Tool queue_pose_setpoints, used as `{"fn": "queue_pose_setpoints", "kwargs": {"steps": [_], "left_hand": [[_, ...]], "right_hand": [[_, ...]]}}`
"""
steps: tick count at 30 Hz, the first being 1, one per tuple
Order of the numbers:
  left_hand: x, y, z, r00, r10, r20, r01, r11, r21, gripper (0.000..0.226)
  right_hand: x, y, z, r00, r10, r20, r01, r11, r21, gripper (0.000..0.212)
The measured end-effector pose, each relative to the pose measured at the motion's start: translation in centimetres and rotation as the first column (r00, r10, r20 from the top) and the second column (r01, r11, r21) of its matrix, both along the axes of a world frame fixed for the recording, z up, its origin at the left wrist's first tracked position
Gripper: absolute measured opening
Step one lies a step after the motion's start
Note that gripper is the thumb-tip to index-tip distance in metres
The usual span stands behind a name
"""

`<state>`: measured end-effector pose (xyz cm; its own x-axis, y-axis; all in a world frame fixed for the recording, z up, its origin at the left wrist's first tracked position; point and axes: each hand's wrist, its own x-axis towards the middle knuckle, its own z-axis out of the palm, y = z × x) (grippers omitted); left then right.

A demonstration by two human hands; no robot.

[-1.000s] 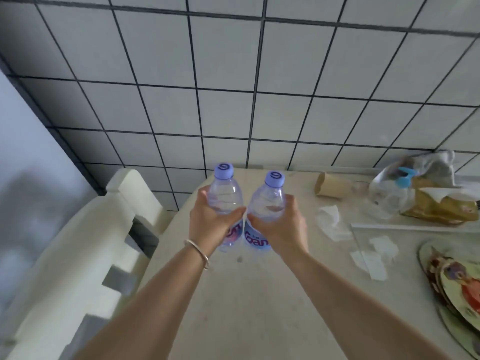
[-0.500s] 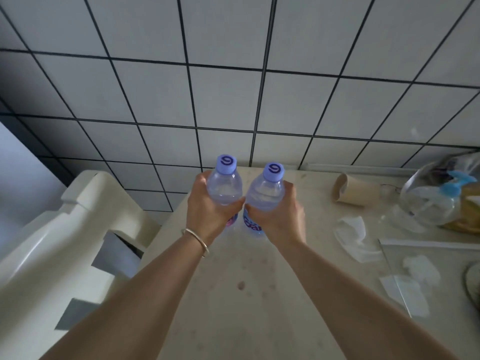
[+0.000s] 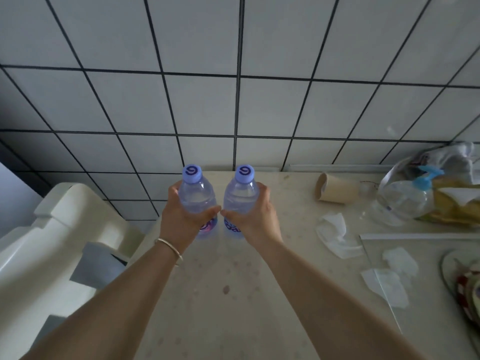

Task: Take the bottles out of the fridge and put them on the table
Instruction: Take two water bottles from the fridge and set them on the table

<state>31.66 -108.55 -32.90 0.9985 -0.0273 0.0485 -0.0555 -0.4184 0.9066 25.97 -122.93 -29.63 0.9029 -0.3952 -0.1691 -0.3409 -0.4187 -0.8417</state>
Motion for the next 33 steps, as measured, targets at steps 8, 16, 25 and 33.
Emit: {"fn": "queue_pose_setpoints", "kwargs": {"steps": [8, 16, 25, 33], "left_hand": [[-7.0, 0.2, 1.7, 0.976, 0.214, -0.035, -0.205, 0.965, 0.164, 0.107], [-14.7, -2.2, 5.5, 0.995, 0.064, 0.076, -0.087, 0.929, 0.359, 0.088], [-30.7, -6.1, 13.4, 0.964, -0.173, 0.203, 0.110, 0.951, 0.289, 0.063], [-46.8, -4.0, 17.6, 0.978, -0.121, 0.171, 0.086, 0.976, 0.201, 0.051]], "right_hand": [[-6.6, -2.6, 2.9, 0.989, 0.120, -0.083, -0.130, 0.983, -0.132, 0.085], [-18.9, -7.2, 10.0, 0.993, 0.085, -0.076, -0.105, 0.945, -0.311, 0.070], [-37.8, -10.0, 13.5, 0.999, -0.001, -0.052, -0.014, 0.957, -0.290, 0.069], [-51.9, -7.7, 16.1, 1.000, 0.014, 0.013, -0.010, 0.956, -0.293, 0.067]]}}
